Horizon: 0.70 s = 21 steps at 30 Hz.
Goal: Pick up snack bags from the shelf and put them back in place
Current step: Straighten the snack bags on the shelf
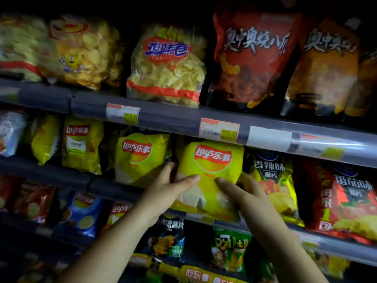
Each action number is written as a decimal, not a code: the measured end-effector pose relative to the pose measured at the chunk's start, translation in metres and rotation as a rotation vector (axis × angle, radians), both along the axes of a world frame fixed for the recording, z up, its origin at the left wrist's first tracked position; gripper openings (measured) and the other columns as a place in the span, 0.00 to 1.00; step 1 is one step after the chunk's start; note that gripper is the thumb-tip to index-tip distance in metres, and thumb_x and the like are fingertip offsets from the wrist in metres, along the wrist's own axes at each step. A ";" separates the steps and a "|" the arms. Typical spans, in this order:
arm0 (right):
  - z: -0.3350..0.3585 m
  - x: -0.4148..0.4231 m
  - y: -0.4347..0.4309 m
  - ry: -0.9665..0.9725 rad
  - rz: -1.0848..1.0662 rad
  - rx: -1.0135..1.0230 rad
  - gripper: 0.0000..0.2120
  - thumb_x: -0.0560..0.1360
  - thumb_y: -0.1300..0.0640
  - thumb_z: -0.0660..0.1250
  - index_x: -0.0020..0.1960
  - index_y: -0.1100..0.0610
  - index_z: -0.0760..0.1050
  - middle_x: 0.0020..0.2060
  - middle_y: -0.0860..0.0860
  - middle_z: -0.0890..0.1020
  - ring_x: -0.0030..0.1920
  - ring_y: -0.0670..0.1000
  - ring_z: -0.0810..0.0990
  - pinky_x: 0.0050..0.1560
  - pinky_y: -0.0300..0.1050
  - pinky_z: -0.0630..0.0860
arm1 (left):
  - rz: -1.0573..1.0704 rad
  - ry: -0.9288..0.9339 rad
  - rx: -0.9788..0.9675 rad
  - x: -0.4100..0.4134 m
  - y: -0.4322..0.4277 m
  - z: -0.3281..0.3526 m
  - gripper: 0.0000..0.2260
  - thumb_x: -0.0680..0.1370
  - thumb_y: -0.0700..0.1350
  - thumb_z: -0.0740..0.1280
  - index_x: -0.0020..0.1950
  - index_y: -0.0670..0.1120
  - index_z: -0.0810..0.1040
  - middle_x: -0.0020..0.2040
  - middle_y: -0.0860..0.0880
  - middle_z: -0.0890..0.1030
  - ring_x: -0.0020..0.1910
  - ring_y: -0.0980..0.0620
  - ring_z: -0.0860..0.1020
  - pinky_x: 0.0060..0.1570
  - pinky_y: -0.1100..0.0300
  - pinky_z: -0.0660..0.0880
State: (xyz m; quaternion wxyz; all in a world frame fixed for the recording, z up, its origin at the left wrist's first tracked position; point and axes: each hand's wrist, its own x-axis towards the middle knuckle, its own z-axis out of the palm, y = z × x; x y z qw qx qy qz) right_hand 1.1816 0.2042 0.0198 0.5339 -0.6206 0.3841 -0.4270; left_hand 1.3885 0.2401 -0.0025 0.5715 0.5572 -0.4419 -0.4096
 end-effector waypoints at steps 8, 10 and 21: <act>-0.020 -0.015 0.027 -0.161 0.083 0.226 0.23 0.65 0.62 0.77 0.59 0.62 0.79 0.52 0.62 0.88 0.52 0.65 0.88 0.56 0.62 0.82 | -0.327 0.245 -0.068 0.007 0.039 -0.022 0.31 0.57 0.53 0.84 0.58 0.47 0.84 0.58 0.42 0.85 0.56 0.46 0.84 0.50 0.58 0.81; -0.023 -0.016 0.031 -0.157 0.087 0.233 0.22 0.64 0.62 0.77 0.57 0.63 0.80 0.51 0.63 0.88 0.50 0.64 0.88 0.56 0.62 0.82 | -0.350 0.228 -0.070 0.009 0.041 -0.025 0.32 0.56 0.53 0.85 0.58 0.47 0.84 0.58 0.42 0.85 0.57 0.45 0.84 0.51 0.58 0.80; -0.022 -0.010 0.054 -0.034 0.237 0.194 0.31 0.61 0.57 0.82 0.63 0.58 0.78 0.54 0.58 0.89 0.55 0.61 0.88 0.58 0.60 0.82 | -0.074 0.222 -0.243 -0.008 0.043 0.020 0.20 0.63 0.48 0.80 0.53 0.47 0.81 0.49 0.48 0.88 0.48 0.49 0.85 0.47 0.56 0.81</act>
